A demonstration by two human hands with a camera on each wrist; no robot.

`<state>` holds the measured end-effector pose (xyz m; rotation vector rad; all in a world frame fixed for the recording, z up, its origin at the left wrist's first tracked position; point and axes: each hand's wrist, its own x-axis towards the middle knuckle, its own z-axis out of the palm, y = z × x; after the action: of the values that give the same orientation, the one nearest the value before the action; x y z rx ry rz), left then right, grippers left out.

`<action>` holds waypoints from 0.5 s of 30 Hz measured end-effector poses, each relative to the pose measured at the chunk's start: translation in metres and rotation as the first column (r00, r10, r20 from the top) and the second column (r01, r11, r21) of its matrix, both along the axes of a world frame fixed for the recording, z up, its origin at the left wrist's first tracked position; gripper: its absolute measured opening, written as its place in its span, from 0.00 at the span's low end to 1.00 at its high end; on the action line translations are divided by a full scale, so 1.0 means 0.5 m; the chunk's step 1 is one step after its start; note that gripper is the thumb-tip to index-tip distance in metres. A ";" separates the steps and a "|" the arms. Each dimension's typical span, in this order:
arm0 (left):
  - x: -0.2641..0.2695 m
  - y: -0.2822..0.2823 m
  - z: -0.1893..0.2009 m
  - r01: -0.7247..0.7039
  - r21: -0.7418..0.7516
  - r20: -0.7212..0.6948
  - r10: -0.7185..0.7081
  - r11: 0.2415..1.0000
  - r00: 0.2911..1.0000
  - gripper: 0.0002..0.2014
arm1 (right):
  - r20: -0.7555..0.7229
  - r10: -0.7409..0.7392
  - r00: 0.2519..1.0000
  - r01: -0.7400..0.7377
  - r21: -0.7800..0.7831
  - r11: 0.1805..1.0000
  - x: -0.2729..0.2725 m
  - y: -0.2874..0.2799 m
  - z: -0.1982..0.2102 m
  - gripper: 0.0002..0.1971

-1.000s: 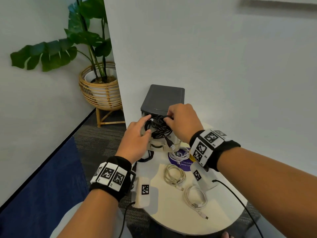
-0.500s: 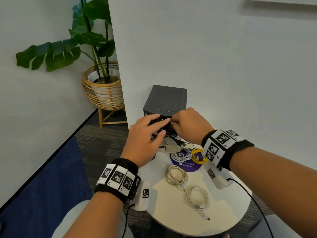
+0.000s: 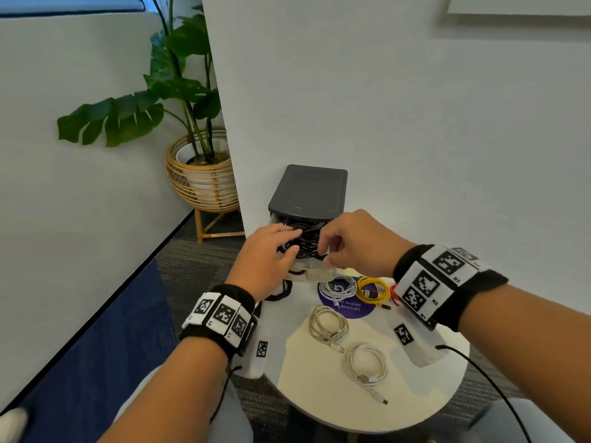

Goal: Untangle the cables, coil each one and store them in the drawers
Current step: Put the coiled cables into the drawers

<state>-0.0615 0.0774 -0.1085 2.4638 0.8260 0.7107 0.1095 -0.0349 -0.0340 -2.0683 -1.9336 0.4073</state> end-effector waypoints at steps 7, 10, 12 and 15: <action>-0.005 0.018 0.026 0.043 0.035 -0.150 -0.038 0.998 0.988 0.17 | 0.169 0.074 0.983 -0.066 -0.053 0.996 -0.022 0.027 -0.023 0.09; -0.010 0.018 0.024 0.076 0.080 -0.200 -0.059 0.994 0.978 0.18 | 0.200 0.096 0.975 -0.098 -0.002 0.995 -0.016 0.012 -0.031 0.11; -0.020 0.021 0.019 0.097 0.134 -0.214 -0.066 0.986 0.975 0.18 | 0.189 0.097 0.977 -0.124 0.138 0.983 -0.003 -0.005 -0.038 0.14; -0.026 0.028 0.020 0.109 0.228 -0.237 -0.053 0.968 0.970 0.18 | 0.325 0.144 0.935 -0.194 0.129 0.972 0.013 -0.017 -0.050 0.31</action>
<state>-0.0746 0.0913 -0.0986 2.8206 0.7521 0.5288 0.1161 -0.0431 -0.0590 -1.9646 -2.2524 -0.0505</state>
